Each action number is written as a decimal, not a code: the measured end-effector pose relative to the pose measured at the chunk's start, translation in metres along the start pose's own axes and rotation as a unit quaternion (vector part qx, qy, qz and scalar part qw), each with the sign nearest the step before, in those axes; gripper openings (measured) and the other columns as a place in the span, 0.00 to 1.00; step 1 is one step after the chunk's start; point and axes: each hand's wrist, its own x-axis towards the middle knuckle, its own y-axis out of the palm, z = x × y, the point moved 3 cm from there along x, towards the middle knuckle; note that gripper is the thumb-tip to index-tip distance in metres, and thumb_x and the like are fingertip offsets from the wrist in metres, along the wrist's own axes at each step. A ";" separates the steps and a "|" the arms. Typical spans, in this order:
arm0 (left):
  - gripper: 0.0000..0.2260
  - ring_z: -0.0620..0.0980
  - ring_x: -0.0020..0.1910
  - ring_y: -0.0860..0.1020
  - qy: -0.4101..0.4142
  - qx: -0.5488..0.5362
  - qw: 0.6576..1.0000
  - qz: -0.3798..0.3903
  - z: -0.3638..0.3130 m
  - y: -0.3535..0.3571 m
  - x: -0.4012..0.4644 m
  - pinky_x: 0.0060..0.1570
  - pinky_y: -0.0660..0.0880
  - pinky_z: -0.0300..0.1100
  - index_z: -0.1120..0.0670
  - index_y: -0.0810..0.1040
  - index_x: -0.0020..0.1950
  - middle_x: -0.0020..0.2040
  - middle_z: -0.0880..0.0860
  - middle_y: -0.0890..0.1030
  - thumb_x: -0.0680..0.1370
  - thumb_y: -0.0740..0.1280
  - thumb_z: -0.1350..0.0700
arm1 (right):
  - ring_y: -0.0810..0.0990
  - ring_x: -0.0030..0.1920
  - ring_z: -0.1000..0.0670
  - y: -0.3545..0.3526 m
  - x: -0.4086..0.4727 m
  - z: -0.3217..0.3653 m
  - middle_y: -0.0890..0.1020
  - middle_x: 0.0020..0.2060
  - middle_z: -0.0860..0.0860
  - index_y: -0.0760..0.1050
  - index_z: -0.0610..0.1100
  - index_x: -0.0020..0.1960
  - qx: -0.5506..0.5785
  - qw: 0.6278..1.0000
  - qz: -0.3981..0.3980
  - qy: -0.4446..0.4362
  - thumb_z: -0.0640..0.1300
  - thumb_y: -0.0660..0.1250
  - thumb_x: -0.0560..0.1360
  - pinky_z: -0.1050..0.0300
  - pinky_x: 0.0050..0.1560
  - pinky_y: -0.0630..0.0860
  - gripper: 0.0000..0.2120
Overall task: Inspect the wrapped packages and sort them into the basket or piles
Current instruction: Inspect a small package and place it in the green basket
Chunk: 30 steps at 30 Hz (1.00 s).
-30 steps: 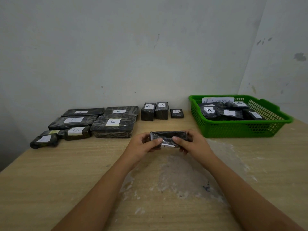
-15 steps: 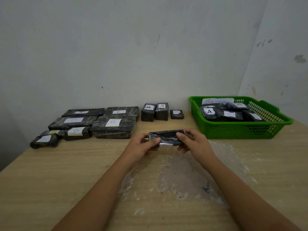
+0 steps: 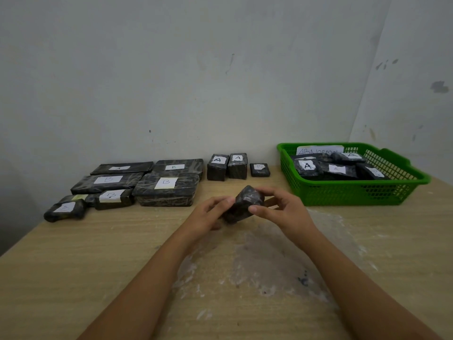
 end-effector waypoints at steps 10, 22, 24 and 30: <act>0.26 0.48 0.60 0.83 0.004 -0.005 1.000 0.026 0.000 0.003 -0.001 0.63 0.78 0.50 0.42 0.81 0.62 0.57 0.46 0.85 0.68 0.72 0.32 | 0.82 0.47 0.53 0.018 -0.006 0.007 0.81 0.55 0.57 0.82 0.62 0.59 -0.019 0.995 0.084 -0.052 0.53 0.80 0.65 0.57 0.48 0.81 0.23; 0.27 0.52 0.58 0.82 -0.005 -0.008 1.000 0.016 0.004 0.005 0.000 0.61 0.78 0.51 0.44 0.83 0.58 0.55 0.50 0.85 0.67 0.69 0.28 | 0.85 0.47 0.47 0.023 -0.010 -0.006 0.83 0.55 0.52 0.77 0.56 0.62 0.002 0.987 0.126 0.101 0.65 0.67 0.73 0.46 0.51 0.83 0.22; 0.28 0.52 0.58 0.83 0.008 -0.025 1.000 0.010 0.003 0.005 -0.001 0.61 0.78 0.52 0.46 0.83 0.59 0.55 0.50 0.86 0.66 0.71 0.30 | 0.85 0.49 0.47 0.023 -0.010 -0.005 0.83 0.56 0.51 0.77 0.56 0.63 0.014 0.987 0.126 0.100 0.64 0.68 0.73 0.44 0.52 0.83 0.21; 0.25 0.55 0.60 0.83 0.037 -0.055 0.998 0.023 0.004 0.006 0.000 0.66 0.75 0.57 0.44 0.81 0.62 0.58 0.55 0.85 0.68 0.74 0.35 | 0.85 0.48 0.47 0.025 -0.013 0.003 0.85 0.53 0.49 0.78 0.51 0.65 0.082 0.986 0.125 0.076 0.55 0.71 0.76 0.48 0.48 0.83 0.19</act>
